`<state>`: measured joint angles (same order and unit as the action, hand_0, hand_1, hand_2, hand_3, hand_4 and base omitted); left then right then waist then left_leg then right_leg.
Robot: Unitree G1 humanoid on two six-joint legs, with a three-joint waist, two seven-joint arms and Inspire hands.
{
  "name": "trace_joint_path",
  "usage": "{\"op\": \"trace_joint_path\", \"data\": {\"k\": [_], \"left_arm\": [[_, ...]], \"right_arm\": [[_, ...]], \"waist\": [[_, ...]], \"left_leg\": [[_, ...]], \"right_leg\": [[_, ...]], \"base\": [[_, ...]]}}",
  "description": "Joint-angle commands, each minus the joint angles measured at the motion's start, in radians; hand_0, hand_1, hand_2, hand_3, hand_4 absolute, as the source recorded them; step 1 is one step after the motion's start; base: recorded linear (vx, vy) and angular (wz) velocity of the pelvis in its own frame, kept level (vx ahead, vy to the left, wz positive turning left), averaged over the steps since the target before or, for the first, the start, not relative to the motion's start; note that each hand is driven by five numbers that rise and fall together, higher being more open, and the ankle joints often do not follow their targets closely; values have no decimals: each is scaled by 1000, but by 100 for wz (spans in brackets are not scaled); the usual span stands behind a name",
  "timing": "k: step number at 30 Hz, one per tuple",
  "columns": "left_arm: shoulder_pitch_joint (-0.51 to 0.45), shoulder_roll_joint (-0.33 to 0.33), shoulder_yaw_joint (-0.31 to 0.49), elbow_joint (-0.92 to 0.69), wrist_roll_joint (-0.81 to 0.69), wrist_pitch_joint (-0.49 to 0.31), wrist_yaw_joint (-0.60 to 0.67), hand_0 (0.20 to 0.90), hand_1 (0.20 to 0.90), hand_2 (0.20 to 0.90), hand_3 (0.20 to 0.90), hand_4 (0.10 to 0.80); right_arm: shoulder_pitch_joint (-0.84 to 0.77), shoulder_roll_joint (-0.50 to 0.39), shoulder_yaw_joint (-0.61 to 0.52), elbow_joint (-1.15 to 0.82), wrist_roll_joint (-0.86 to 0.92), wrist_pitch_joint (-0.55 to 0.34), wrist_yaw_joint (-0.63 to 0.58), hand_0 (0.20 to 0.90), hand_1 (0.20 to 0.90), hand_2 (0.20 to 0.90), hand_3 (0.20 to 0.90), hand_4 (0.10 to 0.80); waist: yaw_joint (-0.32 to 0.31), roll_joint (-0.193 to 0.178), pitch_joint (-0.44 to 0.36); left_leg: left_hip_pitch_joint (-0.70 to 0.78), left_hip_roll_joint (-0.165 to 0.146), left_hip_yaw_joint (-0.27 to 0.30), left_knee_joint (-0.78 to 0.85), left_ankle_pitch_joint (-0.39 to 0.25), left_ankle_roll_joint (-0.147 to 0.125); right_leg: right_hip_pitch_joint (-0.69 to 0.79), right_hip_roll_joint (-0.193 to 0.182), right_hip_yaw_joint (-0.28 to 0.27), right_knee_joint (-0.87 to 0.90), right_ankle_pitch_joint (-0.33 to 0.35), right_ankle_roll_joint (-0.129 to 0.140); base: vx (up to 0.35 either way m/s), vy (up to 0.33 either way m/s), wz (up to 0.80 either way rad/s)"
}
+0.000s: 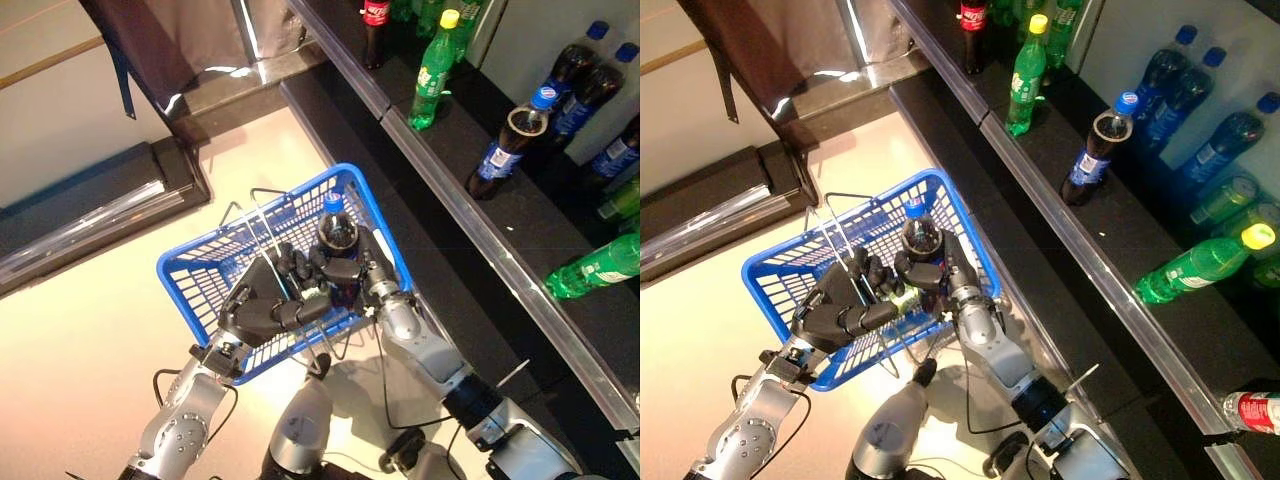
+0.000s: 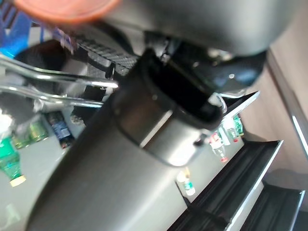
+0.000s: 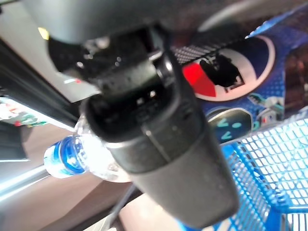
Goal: Pick up the drink and place into the basket.
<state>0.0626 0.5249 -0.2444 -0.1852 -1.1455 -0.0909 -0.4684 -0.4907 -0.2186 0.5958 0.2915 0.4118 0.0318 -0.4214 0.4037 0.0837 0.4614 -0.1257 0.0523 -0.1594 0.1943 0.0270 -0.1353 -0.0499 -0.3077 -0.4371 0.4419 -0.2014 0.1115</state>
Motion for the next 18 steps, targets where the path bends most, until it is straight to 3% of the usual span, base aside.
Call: {"op": "trace_joint_path", "data": {"k": [1, 9, 18], "left_arm": [[-162, -22, 53, -344, -54, -106, -201, 300, 300, 300, 200, 100], [-186, -18, 66, -331, -61, -62, -262, 300, 300, 300, 200, 100], [-214, 4, 72, -350, -98, -1, -311, 300, 300, 300, 200, 100]], "right_arm": [[-191, 88, -6, -104, -35, -169, -35, 300, 300, 300, 200, 100], [-213, 124, -18, 37, 74, -170, -66, 300, 300, 300, 200, 100], [-195, 177, -53, 247, 458, -213, 52, 300, 300, 300, 200, 100]], "waist": [[-16, -5, -77], [12, -11, -65], [39, -18, -45]], "left_leg": [[-70, -83, -6, 102, 38, 70], [-69, -91, -18, 105, -11, 71], [-84, -97, -35, 106, -27, 74]], "right_leg": [[113, 104, -53, -144, 87, -118], [116, 97, -53, -135, 68, -106], [111, 91, -70, -136, 74, -101]], "base": [[-1, -14, 8], [27, -23, 8], [15, -20, 8]]}}
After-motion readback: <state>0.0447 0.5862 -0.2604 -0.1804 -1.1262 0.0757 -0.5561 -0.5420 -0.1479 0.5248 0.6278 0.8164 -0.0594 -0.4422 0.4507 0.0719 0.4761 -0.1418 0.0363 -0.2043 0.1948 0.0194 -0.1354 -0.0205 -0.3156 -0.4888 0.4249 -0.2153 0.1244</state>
